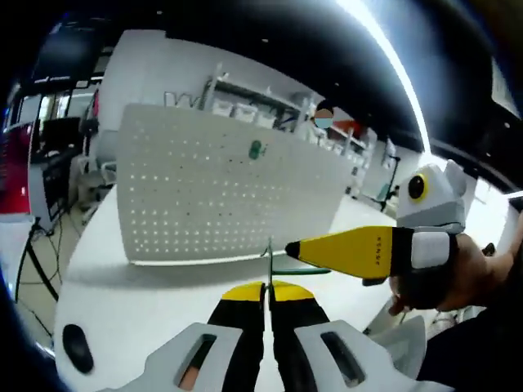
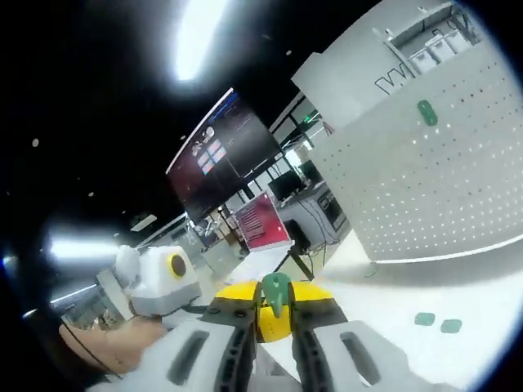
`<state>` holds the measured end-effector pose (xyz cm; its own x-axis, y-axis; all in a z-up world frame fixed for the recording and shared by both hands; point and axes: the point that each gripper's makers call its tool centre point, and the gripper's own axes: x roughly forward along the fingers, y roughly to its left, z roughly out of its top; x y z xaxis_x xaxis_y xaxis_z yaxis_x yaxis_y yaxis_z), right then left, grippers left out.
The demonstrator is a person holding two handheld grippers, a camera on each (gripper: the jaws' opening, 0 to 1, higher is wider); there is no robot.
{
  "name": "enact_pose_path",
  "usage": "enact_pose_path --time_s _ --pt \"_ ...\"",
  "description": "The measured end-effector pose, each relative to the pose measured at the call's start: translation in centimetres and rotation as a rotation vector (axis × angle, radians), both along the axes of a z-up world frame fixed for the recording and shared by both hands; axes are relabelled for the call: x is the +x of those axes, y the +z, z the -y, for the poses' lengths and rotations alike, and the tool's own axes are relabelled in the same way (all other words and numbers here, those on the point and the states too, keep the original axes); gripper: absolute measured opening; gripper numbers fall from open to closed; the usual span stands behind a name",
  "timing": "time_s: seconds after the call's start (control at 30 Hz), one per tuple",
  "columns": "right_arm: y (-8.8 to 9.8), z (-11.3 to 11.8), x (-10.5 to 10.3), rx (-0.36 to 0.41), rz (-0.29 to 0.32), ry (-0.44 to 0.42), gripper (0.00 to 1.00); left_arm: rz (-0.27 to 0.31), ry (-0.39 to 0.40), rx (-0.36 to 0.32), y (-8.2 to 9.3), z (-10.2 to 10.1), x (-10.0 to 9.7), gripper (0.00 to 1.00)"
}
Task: Insert the hook assembly into the mounting plate slot until the hook locks in place.
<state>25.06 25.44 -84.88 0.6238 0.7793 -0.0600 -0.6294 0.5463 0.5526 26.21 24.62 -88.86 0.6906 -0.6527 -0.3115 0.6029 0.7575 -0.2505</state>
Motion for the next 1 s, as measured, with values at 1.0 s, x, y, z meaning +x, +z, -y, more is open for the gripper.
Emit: enact_pose_path --time_s 1.0 --pt "-2.1 0.3 0.5 -0.026 -0.04 -0.016 0.0 0.07 -0.051 0.162 -1.0 0.0 0.3 0.04"
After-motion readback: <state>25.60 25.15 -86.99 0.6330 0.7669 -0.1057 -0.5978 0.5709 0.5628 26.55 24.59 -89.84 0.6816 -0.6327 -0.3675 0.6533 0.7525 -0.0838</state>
